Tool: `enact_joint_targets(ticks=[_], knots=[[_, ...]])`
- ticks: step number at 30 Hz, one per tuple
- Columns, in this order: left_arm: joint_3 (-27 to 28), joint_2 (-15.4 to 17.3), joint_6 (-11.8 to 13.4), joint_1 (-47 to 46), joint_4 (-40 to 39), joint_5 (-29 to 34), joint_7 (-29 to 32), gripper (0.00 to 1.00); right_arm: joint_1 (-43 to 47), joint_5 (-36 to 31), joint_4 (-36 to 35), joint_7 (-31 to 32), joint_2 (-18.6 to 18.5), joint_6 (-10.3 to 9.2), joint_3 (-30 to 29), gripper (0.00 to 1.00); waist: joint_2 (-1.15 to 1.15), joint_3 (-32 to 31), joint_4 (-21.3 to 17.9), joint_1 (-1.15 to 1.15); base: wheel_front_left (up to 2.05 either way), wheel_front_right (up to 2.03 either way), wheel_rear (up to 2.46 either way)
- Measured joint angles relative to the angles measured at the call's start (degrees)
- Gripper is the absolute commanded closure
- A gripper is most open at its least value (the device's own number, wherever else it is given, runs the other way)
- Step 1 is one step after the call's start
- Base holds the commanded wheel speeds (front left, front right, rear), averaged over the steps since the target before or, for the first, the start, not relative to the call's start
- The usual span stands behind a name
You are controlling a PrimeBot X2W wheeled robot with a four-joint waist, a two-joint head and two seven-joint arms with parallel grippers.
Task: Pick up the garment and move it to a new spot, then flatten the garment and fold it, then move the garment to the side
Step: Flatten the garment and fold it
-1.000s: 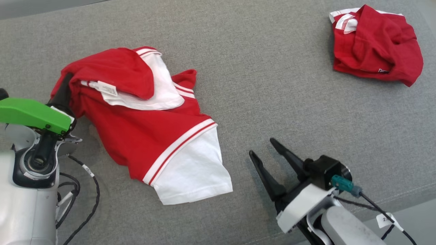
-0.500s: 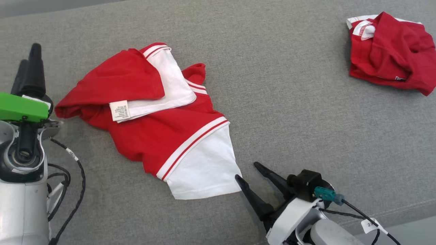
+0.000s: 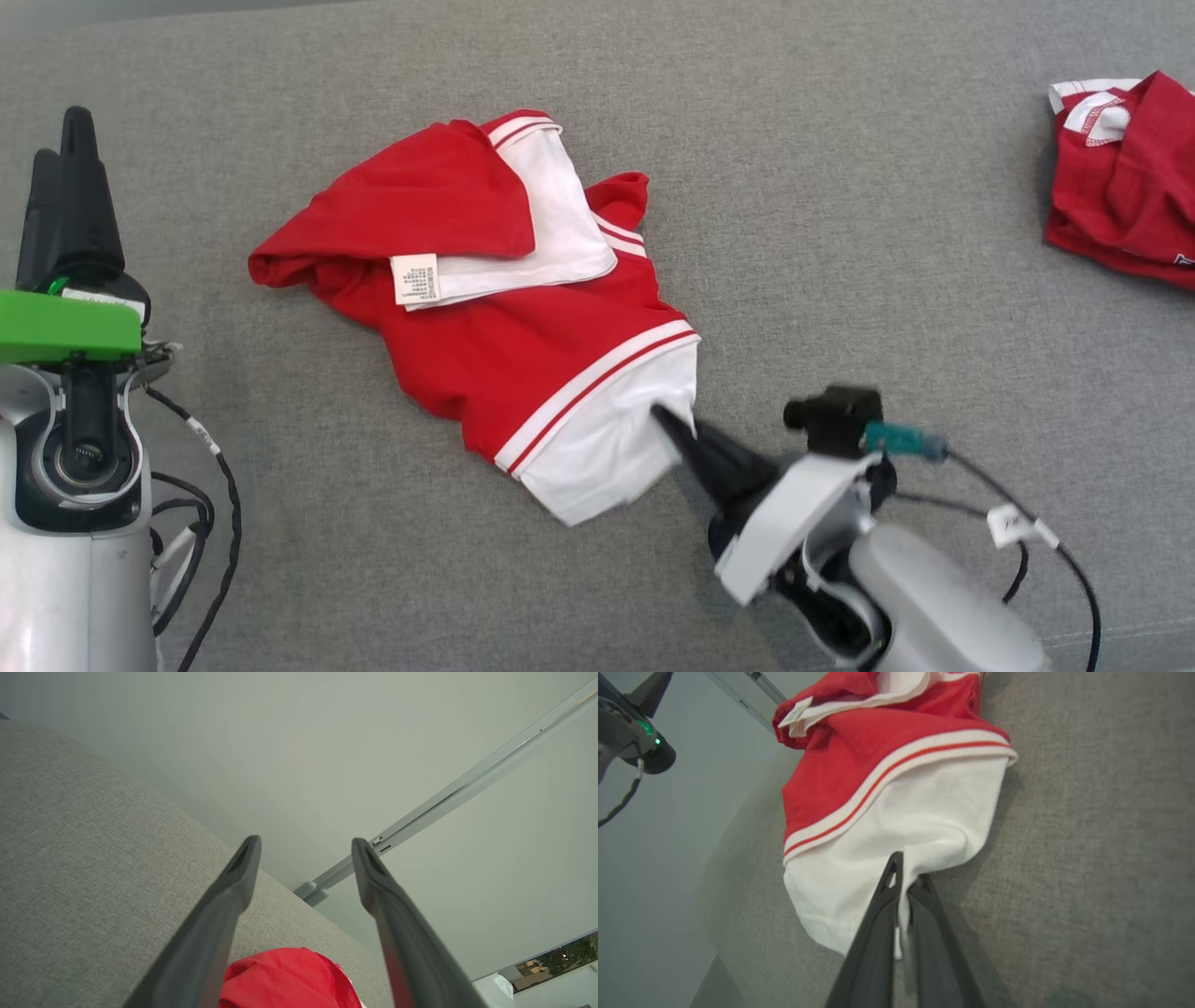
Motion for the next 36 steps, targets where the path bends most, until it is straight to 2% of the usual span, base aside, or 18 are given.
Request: enact_joint_targets(ticks=[4,10,14,18,24,26,36], knots=[[0.4,-0.7,-1.0,1.9,-0.1,-1.2,-0.9,0.0,-8.5,2.3,-6.6,1.4,-1.1,0.01,-3.8,1.0,0.0,-1.3,0.7,0.0,0.0,0.0,0.0],[-2.9,-4.6,-2.1,4.3,0.5,-1.5,-1.2,0.0,-21.8,5.4,-16.6,7.4,-5.8,0.01,-8.7,1.0,0.0,-3.4,1.6,0.0,0.0,0.0,0.0],[-7.3,-7.8,-3.3,5.6,1.1,-1.9,-1.0,0.0,-27.9,8.6,-19.7,12.8,-7.9,0.01,-11.5,1.0,0.0,-4.7,2.7,0.0,0.0,0.0,0.0],[-11.4,-8.7,-4.3,7.4,2.2,-2.2,-0.6,0.0,-33.6,12.5,-20.3,18.3,-9.4,-0.12,-16.2,1.0,0.0,-6.0,4.6,0.0,0.0,0.0,0.0],[-15.0,-8.6,-5.0,8.3,2.9,-3.4,-0.7,0.0,-38.0,16.5,-19.3,25.4,-10.2,-2.66,-17.8,1.0,0.0,-7.4,7.1,0.0,0.0,0.0,0.0],[-15.4,-8.6,-5.0,8.5,3.2,-3.7,-0.7,0.0,-38.8,16.9,-19.1,26.5,-10.1,-2.72,-17.7,1.0,0.0,-7.6,7.5,0.0,0.0,0.0,0.0],[-19.4,-8.5,-5.5,9.2,4.1,-5.8,-2.7,0.0,-48.2,18.4,-17.8,36.1,-7.0,-8.17,-14.7,1.0,0.0,-10.0,10.9,0.0,0.0,0.0,0.0]])
